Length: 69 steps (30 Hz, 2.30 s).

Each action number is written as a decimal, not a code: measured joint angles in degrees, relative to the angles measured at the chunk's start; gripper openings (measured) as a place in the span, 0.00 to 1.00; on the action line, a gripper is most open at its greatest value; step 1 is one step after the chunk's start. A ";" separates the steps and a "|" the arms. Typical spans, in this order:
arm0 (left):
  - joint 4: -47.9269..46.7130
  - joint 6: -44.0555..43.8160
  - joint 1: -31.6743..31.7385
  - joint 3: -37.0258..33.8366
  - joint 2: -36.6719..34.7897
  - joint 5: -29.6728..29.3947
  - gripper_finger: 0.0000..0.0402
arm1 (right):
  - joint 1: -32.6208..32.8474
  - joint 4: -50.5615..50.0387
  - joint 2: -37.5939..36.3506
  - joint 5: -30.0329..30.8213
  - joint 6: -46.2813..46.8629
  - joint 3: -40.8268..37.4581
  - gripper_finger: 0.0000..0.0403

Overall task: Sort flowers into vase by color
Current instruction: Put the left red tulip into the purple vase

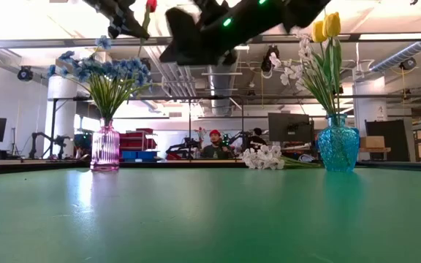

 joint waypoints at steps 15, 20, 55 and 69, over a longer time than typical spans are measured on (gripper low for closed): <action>-3.31 -7.43 -15.65 -2.65 -18.01 -11.74 0.00 | -6.60 4.26 18.23 -10.22 -1.82 17.19 0.77; -6.01 -11.59 -22.55 -5.28 -22.98 -15.53 0.00 | -8.39 5.30 21.52 -10.67 -0.12 19.65 0.86; -13.63 -24.48 -25.05 -19.33 -35.22 -17.16 0.00 | -12.94 10.49 41.19 -12.34 6.63 45.12 0.89; -12.87 -24.71 -25.05 -19.20 -35.96 -17.12 0.00 | -12.80 0.72 41.38 -12.11 4.49 44.11 0.89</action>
